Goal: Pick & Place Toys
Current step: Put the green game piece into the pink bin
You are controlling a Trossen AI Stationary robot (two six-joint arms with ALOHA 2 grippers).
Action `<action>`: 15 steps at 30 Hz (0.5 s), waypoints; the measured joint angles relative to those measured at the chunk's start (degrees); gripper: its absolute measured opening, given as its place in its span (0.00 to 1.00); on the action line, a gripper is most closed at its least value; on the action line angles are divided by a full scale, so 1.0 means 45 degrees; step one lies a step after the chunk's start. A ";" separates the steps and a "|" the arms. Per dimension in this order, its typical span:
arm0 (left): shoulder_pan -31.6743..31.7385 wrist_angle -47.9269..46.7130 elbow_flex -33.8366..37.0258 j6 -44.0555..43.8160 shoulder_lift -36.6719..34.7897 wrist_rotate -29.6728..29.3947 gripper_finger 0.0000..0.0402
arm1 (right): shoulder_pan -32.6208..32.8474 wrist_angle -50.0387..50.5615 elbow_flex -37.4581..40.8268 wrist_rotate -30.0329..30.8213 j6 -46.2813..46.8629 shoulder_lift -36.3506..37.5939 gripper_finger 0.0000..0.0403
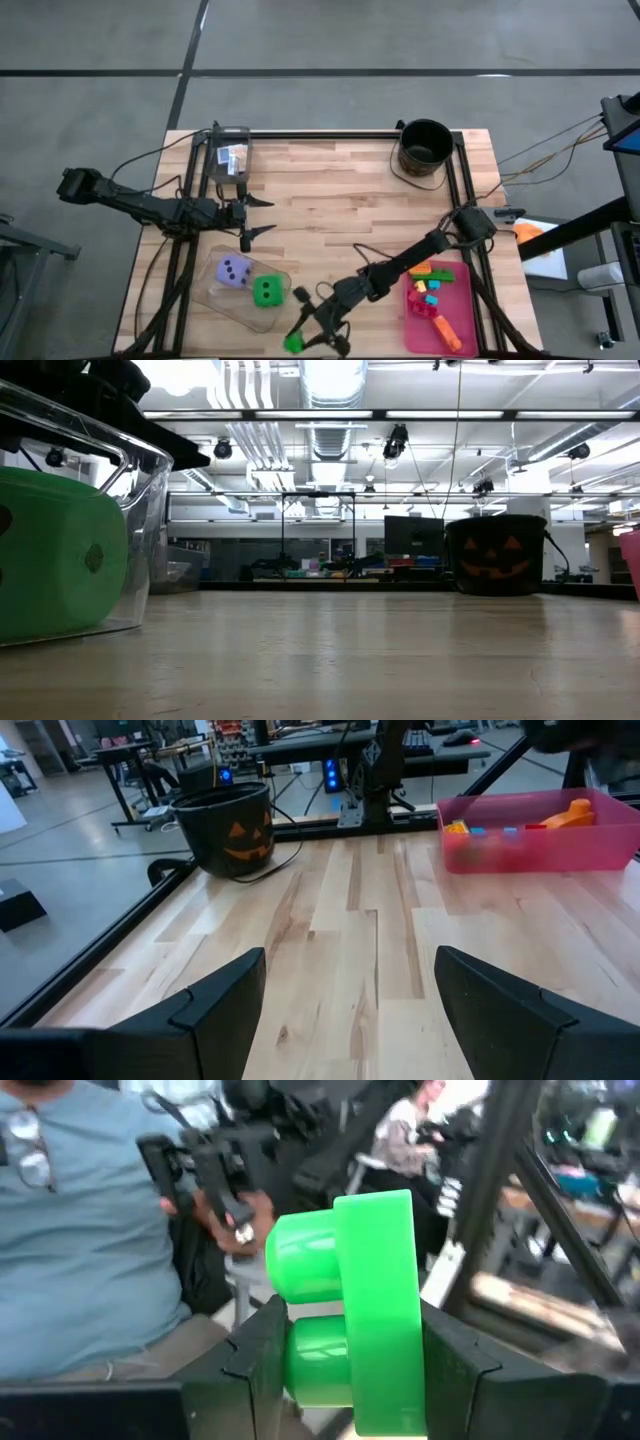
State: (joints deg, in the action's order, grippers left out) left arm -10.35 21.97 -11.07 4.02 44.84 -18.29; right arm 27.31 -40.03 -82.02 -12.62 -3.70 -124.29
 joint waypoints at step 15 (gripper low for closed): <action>-0.0010 -0.0966 0.0052 0.0702 -0.2257 0.2410 0.73 | 0.0339 -0.3673 0.7089 0.3828 0.0435 0.4407 0.39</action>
State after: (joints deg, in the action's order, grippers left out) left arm -10.39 17.63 -10.84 7.18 34.68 -7.44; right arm 28.84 -56.56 -50.12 4.60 -1.75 -104.46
